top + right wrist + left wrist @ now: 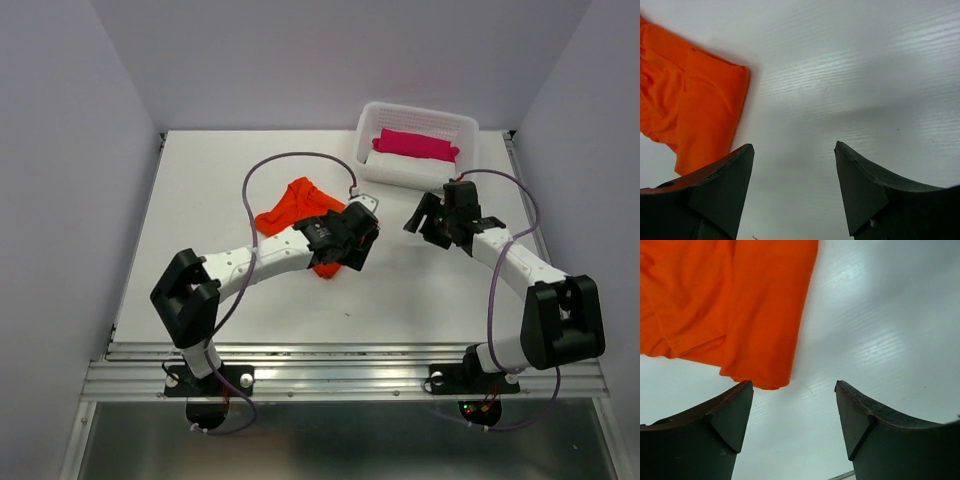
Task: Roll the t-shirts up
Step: Roll the T-shirt to the center of the board.
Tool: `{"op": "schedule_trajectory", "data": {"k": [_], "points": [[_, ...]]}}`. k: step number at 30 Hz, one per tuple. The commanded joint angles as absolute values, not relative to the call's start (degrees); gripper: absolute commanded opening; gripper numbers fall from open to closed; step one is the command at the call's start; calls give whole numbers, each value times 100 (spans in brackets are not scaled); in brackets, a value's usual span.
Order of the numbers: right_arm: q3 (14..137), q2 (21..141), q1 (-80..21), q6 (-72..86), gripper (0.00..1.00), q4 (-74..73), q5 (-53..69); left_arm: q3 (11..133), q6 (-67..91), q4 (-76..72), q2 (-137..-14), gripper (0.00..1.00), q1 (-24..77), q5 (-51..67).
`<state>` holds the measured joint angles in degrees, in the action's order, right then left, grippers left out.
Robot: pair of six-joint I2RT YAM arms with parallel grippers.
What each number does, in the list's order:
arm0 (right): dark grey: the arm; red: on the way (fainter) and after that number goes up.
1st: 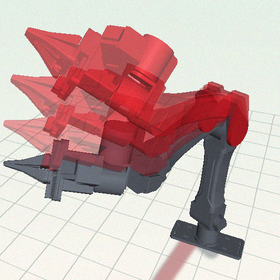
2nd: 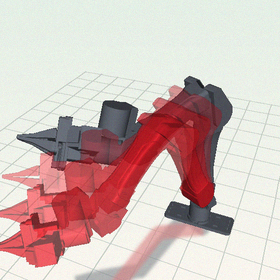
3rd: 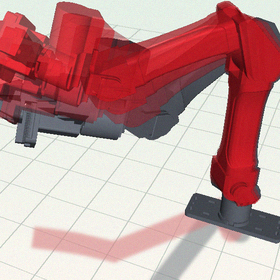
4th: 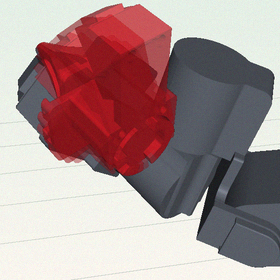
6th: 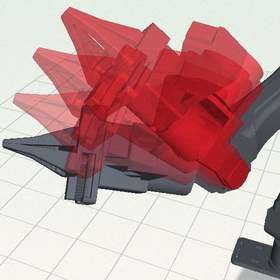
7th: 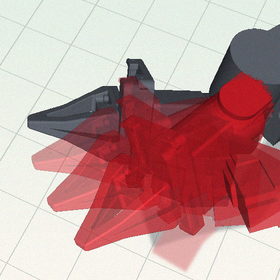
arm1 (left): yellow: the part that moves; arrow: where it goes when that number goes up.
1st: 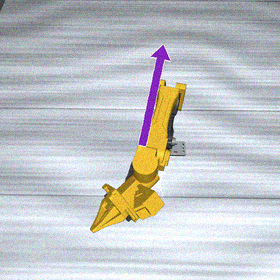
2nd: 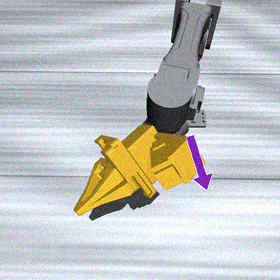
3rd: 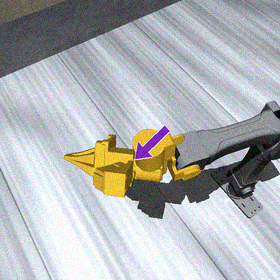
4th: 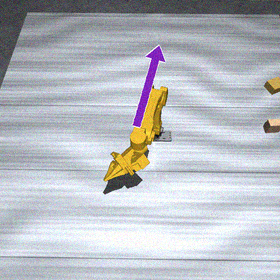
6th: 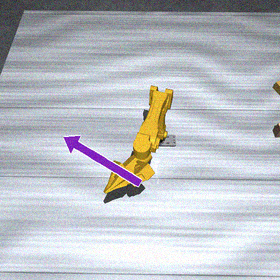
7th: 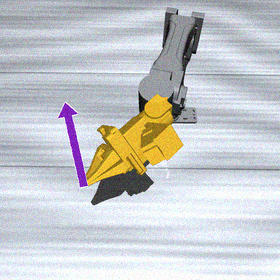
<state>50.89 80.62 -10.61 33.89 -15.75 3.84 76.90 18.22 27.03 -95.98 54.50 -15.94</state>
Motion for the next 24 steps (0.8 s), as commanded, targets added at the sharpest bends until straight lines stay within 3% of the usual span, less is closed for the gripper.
{"op": "schedule_trajectory", "data": {"k": [1, 23, 24], "points": [[4992, 7805, -1107, 3515, 73, -1556, 387, 7611, 1688, 2821, -9886, 78, 5721, -2223], [5001, 7937, -1107, 3481, 80, -1512, 782, 7523, 1644, 2558, -11311, 58, 5748, -2856], [4992, 7945, -1107, 3480, 81, -1512, 817, 7523, 1617, 2549, -11355, 54, 5739, -2874]]}}
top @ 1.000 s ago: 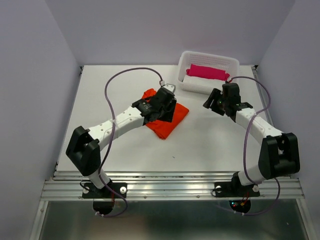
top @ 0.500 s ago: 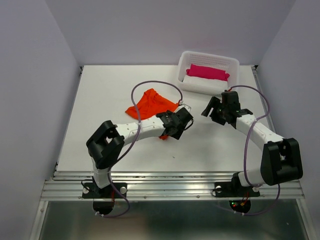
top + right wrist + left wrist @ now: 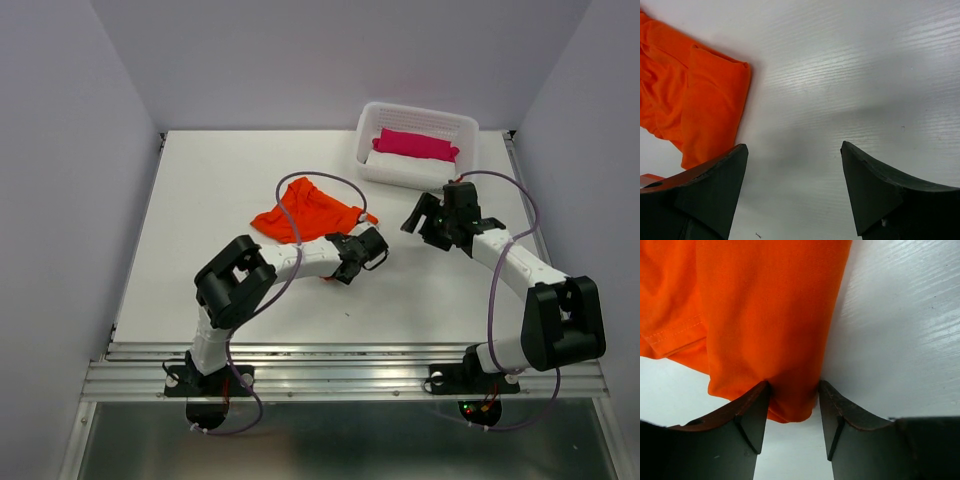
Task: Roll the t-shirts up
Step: Roll the T-shirt to the center of the board.
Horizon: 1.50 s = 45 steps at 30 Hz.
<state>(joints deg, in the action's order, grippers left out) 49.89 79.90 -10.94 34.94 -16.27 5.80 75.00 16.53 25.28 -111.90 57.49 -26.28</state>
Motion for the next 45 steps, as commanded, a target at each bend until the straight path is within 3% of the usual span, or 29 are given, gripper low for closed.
{"op": "schedule_trajectory", "data": {"k": [1, 2, 4, 5, 6, 18, 31, 37, 43, 44, 45], "points": [[4975, 7937, -1107, 3463, 82, -1512, 896, 7541, 1582, 2549, -11382, 51, 5722, -2865], [4957, 7937, -1107, 3463, 82, -1468, 957, 7541, 1539, 2531, -11373, 47, 5713, -2822], [4870, 7928, -1107, 3445, 83, -1319, 1351, 7524, 1389, 2417, -11321, 28, 5599, -2576], [4730, 7945, -1107, 3550, 83, -1083, 1519, 7480, 1336, 2304, -11233, 6, 5503, -2297], [4642, 7945, -1107, 3629, 83, -951, 1668, 7453, 1284, 2251, -11172, 0, 5432, -2129], [3858, 8771, -1810, 5238, 98, 1590, 2461, 6803, 782, 1538, -10134, 0, 4975, -256], [4464, 10088, -2039, 5959, 94, 2364, 2338, 6495, 774, 1239, -9756, 0, 4570, 677], [4886, 10652, -2145, 6091, 77, 2522, 2224, 6434, 756, 1239, -9721, 0, 4570, 738], [5062, 10898, -2197, 6275, 43, 2725, 2215, 6346, 747, 1274, -9633, 0, 4570, 589], [5097, 10890, -2197, 6284, 33, 2725, 2224, 6363, 747, 1309, -9624, 2, 4570, 545], [5098, 10872, -2197, 6284, 28, 2716, 2224, 6381, 747, 1397, -9633, 10, 4570, 510]]}}
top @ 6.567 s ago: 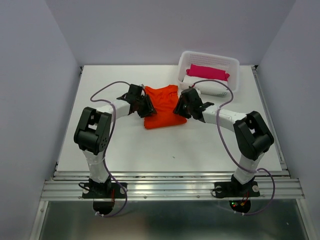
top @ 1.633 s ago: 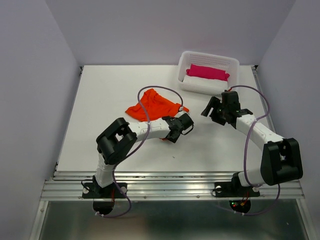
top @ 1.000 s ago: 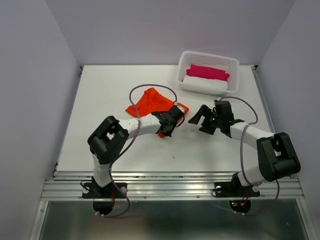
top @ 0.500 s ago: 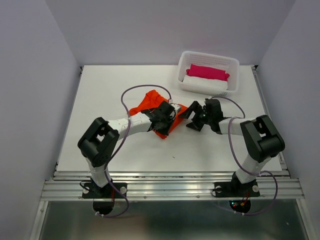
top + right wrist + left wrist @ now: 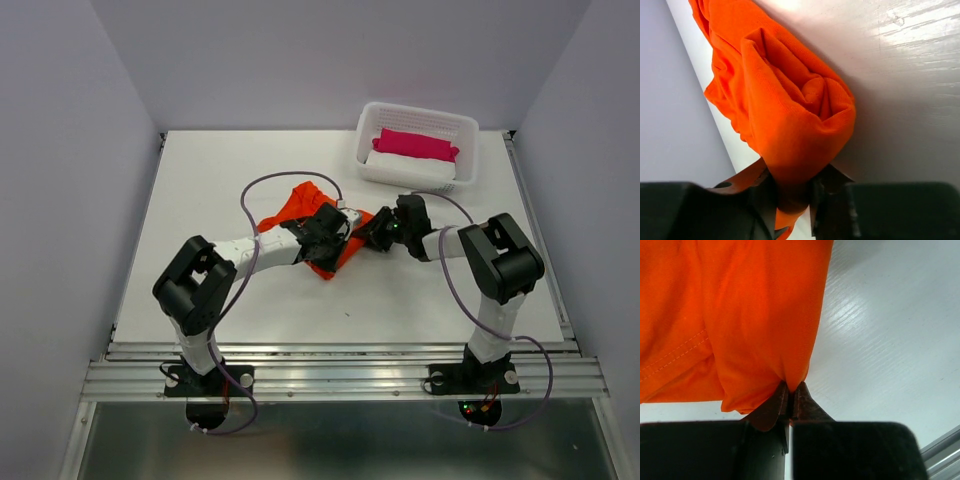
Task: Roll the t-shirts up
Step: Roll the T-shirt to the center of the board.
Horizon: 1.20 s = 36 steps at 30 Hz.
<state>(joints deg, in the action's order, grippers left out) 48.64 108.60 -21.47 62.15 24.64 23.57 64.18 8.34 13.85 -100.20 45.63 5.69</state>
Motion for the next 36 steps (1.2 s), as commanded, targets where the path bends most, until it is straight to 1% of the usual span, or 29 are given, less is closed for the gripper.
{"op": "schedule_trajectory", "data": {"k": [1, 2, 3, 5, 6, 8, 11, 16, 20, 28, 32, 36], "points": [[5106, 10829, -2197, 6293, 24, 2681, 2215, 6398, 747, 1432, -9624, 19, 4579, 371], [5150, 10802, -2197, 6284, 16, 2533, 2206, 6416, 764, 1450, -9546, 42, 4588, 282], [5168, 10741, -2197, 6275, 14, 2470, 2197, 6399, 756, 1494, -9484, 54, 4623, 142], [5185, 10653, -2197, 6275, 10, 2304, 2092, 6407, 791, 1538, -9317, 73, 4658, 62], [5186, 10609, -2197, 6275, 9, 2155, 2066, 6407, 808, 1599, -9282, 86, 4667, -121], [5221, 10486, -2250, 6258, 6, 1848, 1900, 6416, 870, 1643, -9211, 92, 4719, -175], [5291, 10389, -2250, 6302, 1, 1574, 1811, 6486, 1002, 1740, -9193, 93, 4965, -464], [5317, 10397, -2250, 6539, 1, 1555, 1925, 6732, 1248, 1723, -9404, 92, 5308, -1010], [5309, 10362, -2250, 6583, 1, 1565, 1934, 6899, 1301, 1635, -9913, 88, 5449, -1432], [5300, 10310, -2250, 6592, 1, 1529, 1969, 7127, 1301, 1468, -10362, 77, 5581, -2608], [5344, 10353, -2250, 6635, 1, 1547, 2021, 7198, 1240, 1398, -10467, 75, 5599, -2768], [5379, 10327, -2250, 6645, 1, 1564, 2021, 7268, 1169, 1389, -10608, 70, 5651, -2891]]}}
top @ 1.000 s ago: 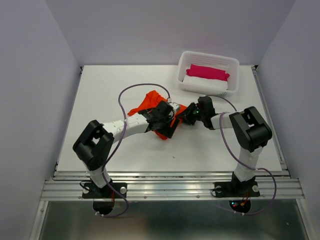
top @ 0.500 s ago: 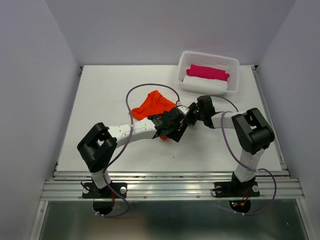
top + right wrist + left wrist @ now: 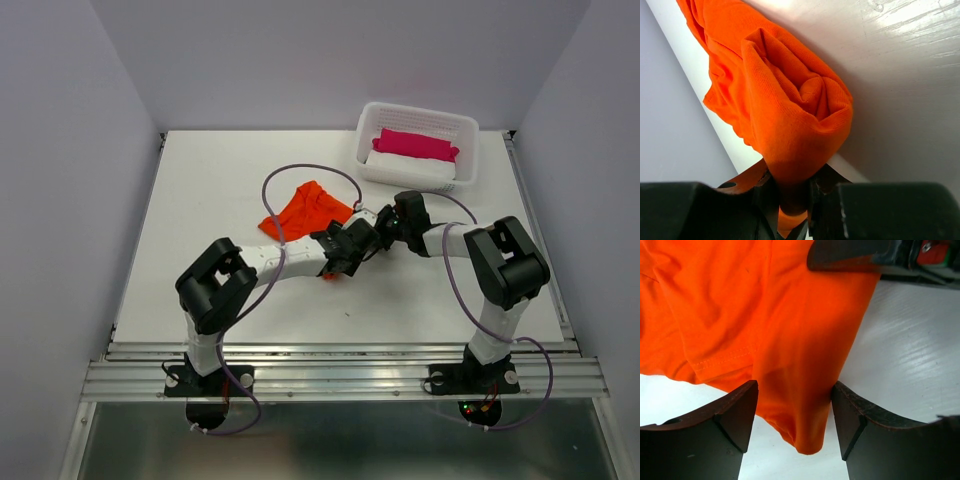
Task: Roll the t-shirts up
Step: Roll the T-shirt to the center of the board.
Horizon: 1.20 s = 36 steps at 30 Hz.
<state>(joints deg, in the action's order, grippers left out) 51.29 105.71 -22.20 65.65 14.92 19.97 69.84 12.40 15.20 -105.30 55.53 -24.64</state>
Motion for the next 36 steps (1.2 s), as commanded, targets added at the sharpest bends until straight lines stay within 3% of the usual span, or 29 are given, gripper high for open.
{"op": "schedule_trajectory", "data": {"k": [1, 10, 23, 26, 27, 28, 31, 32, 33, 36], "points": [[5379, 10327, -2250, 6636, 1, 1556, 2021, 7286, 1160, 1397, -10643, 69, 5669, -2892], [5317, 10275, -2250, 6662, 1, 1565, 2004, 7339, 1028, 1459, -10907, 73, 5862, -3181], [5247, 10248, -2250, 6741, 2, 1521, 2039, 7558, 967, 1705, -11329, 50, 5889, -3902], [5238, 10231, -2250, 6733, 2, 1521, 2039, 7620, 932, 1749, -11312, 31, 5880, -3973], [5221, 10222, -2250, 6698, 3, 1503, 2022, 7672, 914, 1775, -11285, 13, 5854, -3755], [5212, 10213, -2250, 6680, 4, 1494, 2004, 7708, 853, 1793, -11259, 2, 5827, -3605], [5142, 10108, -2250, 6636, 26, 1415, 1908, 7743, 677, 1758, -11005, 0, 5731, -2946], [5133, 10081, -2250, 6636, 39, 1380, 1872, 7734, 633, 1749, -10952, 0, 5704, -2762], [5107, 10055, -2250, 6636, 64, 1345, 1872, 7743, 607, 1740, -10899, 0, 5634, -2386], [5115, 9923, -2250, 6557, 85, 1161, 1820, 7743, 563, 1758, -10749, 0, 5476, -1795]]}}
